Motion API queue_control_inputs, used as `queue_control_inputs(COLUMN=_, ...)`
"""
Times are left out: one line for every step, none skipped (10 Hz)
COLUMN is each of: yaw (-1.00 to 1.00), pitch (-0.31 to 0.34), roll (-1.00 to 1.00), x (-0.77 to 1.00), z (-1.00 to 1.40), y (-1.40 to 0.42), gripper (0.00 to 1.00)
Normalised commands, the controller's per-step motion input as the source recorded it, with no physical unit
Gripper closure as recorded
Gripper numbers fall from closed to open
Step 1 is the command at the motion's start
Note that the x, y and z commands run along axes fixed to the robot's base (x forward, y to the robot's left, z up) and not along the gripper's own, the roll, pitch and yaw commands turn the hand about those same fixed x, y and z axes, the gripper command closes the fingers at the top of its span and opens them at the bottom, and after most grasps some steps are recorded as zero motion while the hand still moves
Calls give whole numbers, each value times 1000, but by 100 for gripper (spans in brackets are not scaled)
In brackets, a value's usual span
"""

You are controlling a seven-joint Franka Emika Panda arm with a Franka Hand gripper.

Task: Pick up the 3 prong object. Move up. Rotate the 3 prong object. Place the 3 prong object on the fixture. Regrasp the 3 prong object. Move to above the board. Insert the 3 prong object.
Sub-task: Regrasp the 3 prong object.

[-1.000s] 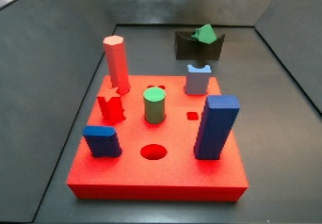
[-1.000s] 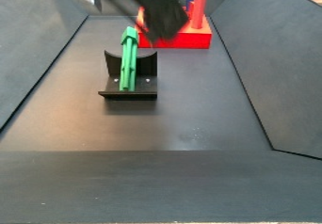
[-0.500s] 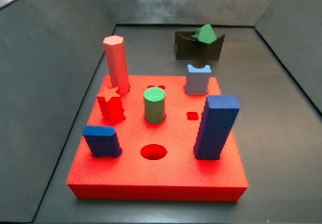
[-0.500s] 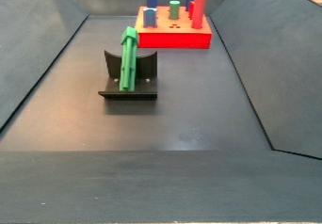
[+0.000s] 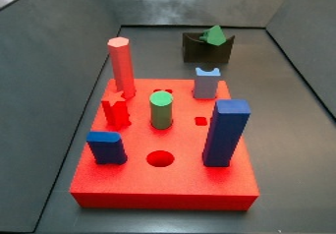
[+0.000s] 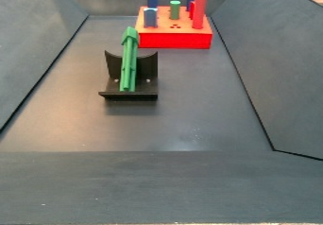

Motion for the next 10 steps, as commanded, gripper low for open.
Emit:
queue_control_inputs(yaw=19, pitch=28, roll=1000, x=0, z=21, y=-15, gripper=0)
queue_control_inputs(yaw=20, pitch=28, roll=1000, x=1, z=19, y=-17, gripper=0)
queue_control_inputs(yaw=22, pitch=32, roll=1000, x=1, z=20, y=-14, gripper=0)
queue_control_inputs(yaw=24, pitch=37, roll=1000, x=1, z=17, y=-12, gripper=0)
queue_control_inputs(yaw=25, pitch=43, roll=1000, x=10, z=14, y=-19, gripper=0)
queue_control_inputs(yaw=28, pitch=48, roll=1000, x=23, z=5, y=-22, gripper=0)
queue_control_inputs(yaw=32, pitch=60, roll=1000, x=42, z=-3, y=-24, gripper=0)
queue_control_inputs(yaw=36, pitch=71, roll=1000, x=54, z=-2, y=-27, gripper=0)
queue_control_inputs(yaw=43, pitch=90, roll=1000, x=74, z=-5, y=-32, gripper=0)
queue_control_inputs(yaw=48, pitch=103, roll=1000, x=81, z=-4, y=-33, gripper=0)
